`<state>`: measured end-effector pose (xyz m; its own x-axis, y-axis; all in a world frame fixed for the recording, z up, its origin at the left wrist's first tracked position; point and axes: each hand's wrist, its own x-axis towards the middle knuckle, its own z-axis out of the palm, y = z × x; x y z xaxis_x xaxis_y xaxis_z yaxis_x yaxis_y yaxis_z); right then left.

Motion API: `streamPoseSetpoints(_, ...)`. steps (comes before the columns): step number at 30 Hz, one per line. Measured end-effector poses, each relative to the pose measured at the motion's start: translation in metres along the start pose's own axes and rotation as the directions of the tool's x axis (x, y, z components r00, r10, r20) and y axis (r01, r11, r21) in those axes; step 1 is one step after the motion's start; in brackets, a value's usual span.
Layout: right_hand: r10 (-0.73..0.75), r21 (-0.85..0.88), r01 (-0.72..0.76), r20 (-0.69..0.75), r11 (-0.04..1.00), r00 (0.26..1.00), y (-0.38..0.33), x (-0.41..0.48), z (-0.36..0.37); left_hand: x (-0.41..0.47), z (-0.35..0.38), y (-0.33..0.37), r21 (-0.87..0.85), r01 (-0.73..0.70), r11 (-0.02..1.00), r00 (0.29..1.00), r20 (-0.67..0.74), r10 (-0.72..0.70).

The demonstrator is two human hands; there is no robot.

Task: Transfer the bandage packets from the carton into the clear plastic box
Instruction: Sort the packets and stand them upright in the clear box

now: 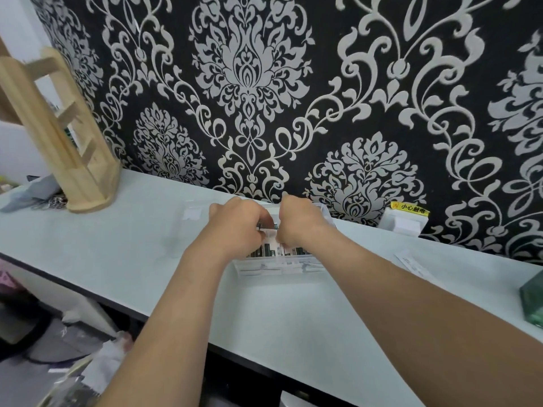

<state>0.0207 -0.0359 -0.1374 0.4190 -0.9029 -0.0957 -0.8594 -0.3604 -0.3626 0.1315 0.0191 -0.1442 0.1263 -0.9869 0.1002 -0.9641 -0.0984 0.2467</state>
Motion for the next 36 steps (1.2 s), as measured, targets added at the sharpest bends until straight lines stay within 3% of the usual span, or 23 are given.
streamPoseSetpoints(8,0.050,0.011,-0.052,0.164,0.999,0.985,0.008,0.004,-0.010,0.018,-0.020,0.012,-0.034,-0.161,0.986,0.927,0.339,0.162)
streamPoseSetpoints(15,0.067,0.173,-0.121,0.288,0.977,0.955,0.009,0.011,-0.012,0.023,-0.024,0.013,0.083,-0.220,0.972,0.862,0.484,0.154)
streamPoseSetpoints(21,0.065,0.391,-0.181,0.292,0.902,0.954,0.012,0.000,-0.017,0.025,-0.018,0.007,0.049,-0.194,0.980,0.909,0.384,0.161)
streamPoseSetpoints(25,0.046,0.499,-0.074,0.068,0.864,0.997,0.027,-0.017,-0.043,0.014,-0.024,0.023,-0.131,-0.182,0.975,0.978,0.080,0.193)
streamPoseSetpoints(28,0.101,0.641,-0.008,-0.108,0.768,0.989,0.059,-0.039,-0.068,-0.006,-0.026,0.060,-0.338,-0.214,0.917,0.976,-0.103,0.190)
streamPoseSetpoints(30,0.154,0.653,0.006,-0.187,0.757,0.970,0.091,-0.056,-0.079,-0.020,-0.017,0.092,-0.387,-0.255,0.886,0.967,-0.098,0.236)
streamPoseSetpoints(33,0.247,0.564,-0.082,-0.222,0.822,0.943,0.139,-0.074,-0.075,-0.036,0.018,0.134,-0.378,-0.302,0.875,0.949,-0.029,0.315)
streamPoseSetpoints(36,0.315,0.398,-0.263,-0.070,0.879,0.947,0.180,-0.087,-0.051,-0.046,0.070,0.168,-0.217,-0.330,0.919,0.935,0.059,0.350)
